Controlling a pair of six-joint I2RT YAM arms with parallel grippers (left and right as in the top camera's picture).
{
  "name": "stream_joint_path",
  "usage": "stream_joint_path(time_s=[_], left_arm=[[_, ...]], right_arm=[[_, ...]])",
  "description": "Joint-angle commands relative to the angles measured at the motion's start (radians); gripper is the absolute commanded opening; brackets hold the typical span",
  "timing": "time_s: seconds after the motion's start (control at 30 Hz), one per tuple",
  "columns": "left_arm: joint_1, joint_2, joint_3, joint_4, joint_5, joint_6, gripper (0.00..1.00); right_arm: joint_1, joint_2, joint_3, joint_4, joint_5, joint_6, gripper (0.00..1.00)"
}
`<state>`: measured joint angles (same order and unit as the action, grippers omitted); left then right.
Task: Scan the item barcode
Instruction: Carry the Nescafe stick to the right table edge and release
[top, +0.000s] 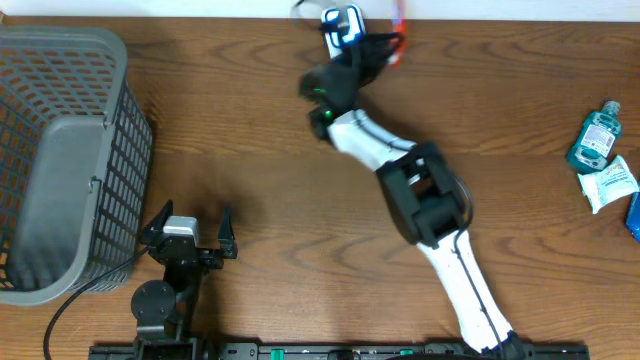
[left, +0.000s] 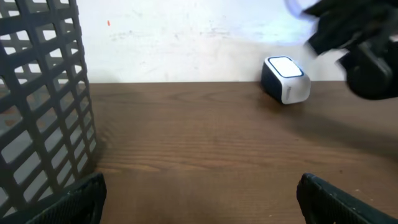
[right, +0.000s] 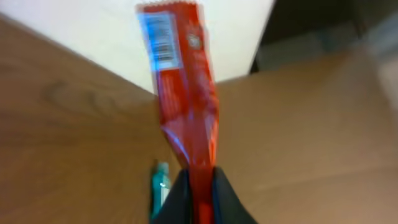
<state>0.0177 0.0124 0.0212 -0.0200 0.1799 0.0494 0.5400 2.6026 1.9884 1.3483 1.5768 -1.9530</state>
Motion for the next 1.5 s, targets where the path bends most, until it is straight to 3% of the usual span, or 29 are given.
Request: stream_joint_path(time_s=[0.0,0.37,0.87,0.9,0.97,1.03,1.27,1.47], left_arm=[[-0.002,-0.002,-0.017,-0.032,0.01,0.006,0.98],[-0.002,-0.002,-0.017,-0.032,0.01,0.006,0.98],[-0.002,-0.002,-0.017,-0.032,0.01,0.006,0.98],[-0.002,-0.002,-0.017,-0.032,0.01,0.006,0.98],[-0.002,-0.002,-0.017,-0.032,0.01,0.006,0.98],[-0.002,-0.002,-0.017,-0.032,0.01,0.006,0.98],[-0.002,-0.002,-0.017,-0.032,0.01,0.006,0.98],[-0.002,-0.002,-0.017,-0.032,0.01,0.006,0.98]], right_arm=[[-0.109,-0.013,0.006,0.165,0.006,-0.188,0.01],[-0.463,-0.013,-0.197,0.227,0.006,-0.055,0.01],[-0.896,-0.013,-0.52,0.227,0.007,0.275,0.02],[-0.912,-0.013,-0.531,0.227,0.007,0.29,0.1],[-0.935,-0.013,-0.543,0.228,0.007,0.311,0.49],[-0.94,-0.013,-0.543,0.228,0.007,0.319,0.96],[-0.84,-0.034,-0.497,0.228,0.007,0.322,0.99],[-0.671,-0.121,-0.348,0.227,0.007,0.313,0.99]])
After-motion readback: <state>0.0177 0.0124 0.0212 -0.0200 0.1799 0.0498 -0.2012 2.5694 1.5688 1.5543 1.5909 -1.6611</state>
